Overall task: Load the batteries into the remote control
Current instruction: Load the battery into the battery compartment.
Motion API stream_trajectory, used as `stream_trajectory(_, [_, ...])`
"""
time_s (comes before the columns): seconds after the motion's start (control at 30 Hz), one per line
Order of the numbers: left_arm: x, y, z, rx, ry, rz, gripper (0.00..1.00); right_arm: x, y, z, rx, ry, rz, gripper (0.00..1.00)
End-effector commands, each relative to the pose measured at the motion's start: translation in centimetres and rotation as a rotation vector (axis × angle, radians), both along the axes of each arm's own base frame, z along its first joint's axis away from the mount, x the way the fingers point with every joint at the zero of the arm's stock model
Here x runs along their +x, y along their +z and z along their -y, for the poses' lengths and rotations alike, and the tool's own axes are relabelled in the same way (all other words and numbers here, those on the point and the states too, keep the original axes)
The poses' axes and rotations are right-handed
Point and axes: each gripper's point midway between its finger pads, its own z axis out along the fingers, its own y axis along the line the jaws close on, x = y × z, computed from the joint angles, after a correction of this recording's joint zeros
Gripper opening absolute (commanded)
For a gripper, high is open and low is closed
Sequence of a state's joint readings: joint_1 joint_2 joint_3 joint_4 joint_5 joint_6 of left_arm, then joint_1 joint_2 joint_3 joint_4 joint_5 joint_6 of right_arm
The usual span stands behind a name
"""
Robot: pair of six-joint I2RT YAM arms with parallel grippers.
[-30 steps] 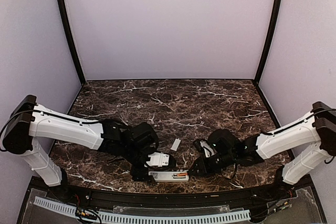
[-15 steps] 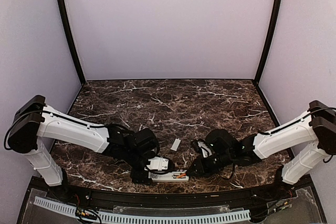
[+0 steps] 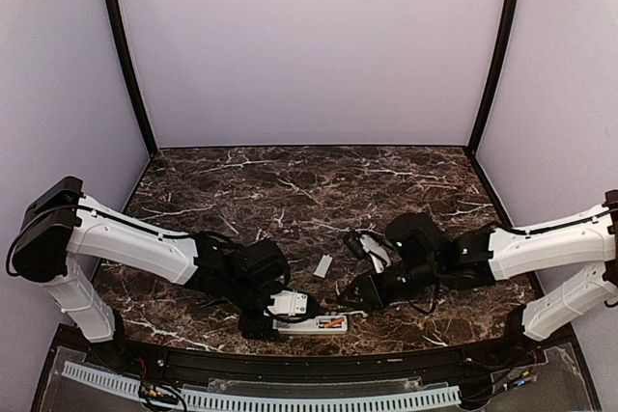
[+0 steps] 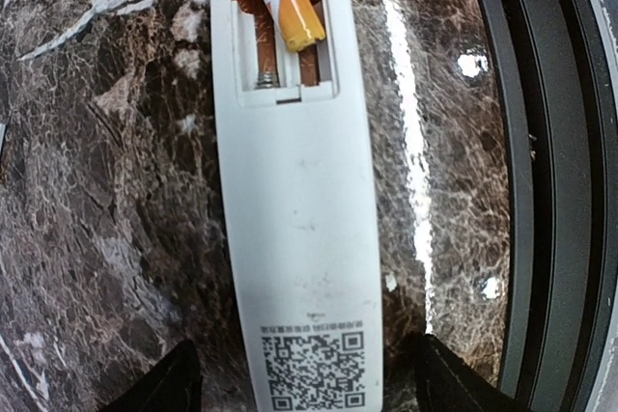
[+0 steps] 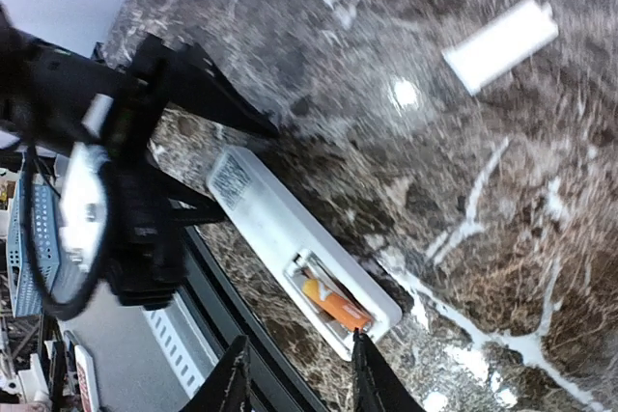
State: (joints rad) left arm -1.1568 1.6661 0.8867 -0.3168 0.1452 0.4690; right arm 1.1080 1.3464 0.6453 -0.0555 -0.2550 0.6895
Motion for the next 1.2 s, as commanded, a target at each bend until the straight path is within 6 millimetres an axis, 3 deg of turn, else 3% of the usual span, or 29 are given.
stream_trajectory(0.0, [0.0,1.5,-0.9,-0.048,0.054,0.011,0.77,0.3,4.4,-0.8,0.032,0.288,0.367,0.41])
stream_trajectory(0.07, [0.5,3.6,-0.8,-0.118,0.092,0.024,0.79,-0.5,5.6,-1.3,0.047,0.456,0.487,0.5])
stream_trajectory(0.13, [0.8,5.0,-0.9,-0.174,0.118,0.035,0.81,-1.2,5.5,-1.3,0.034,0.607,0.572,0.57])
stream_trajectory(0.3, [2.5,7.6,-2.0,-0.254,0.229,0.077,0.82,-1.4,2.9,-1.4,-0.103,0.85,0.602,0.58])
stream_trajectory(0.33, [3.7,8.2,-2.4,-0.271,0.27,0.117,0.82,-1.3,2.2,-1.4,-0.137,0.883,0.598,0.58])
stream_trajectory(0.47, [7.1,8.5,-4.5,-0.269,0.409,0.224,0.85,-1.2,0.1,-1.7,-0.212,0.993,0.588,0.59])
stream_trajectory(0.57, [8.1,8.4,-5.0,-0.257,0.44,0.242,0.85,-1.4,-1.2,-2.0,-0.239,1.042,0.545,0.58])
stream_trajectory(0.7, [8.2,7.6,-4.8,-0.242,0.435,0.233,0.85,-1.6,-2.5,-1.9,-0.276,1.076,0.51,0.55])
stream_trajectory(0.97, [8.2,6.8,-4.6,-0.218,0.423,0.224,0.85,-1.2,-2.9,-2.7,-0.268,1.071,0.535,0.48])
stream_trajectory(1.17, [8.3,6.6,-4.6,-0.209,0.421,0.225,0.85,-0.8,-3.8,-3.1,-0.287,1.072,0.533,0.49])
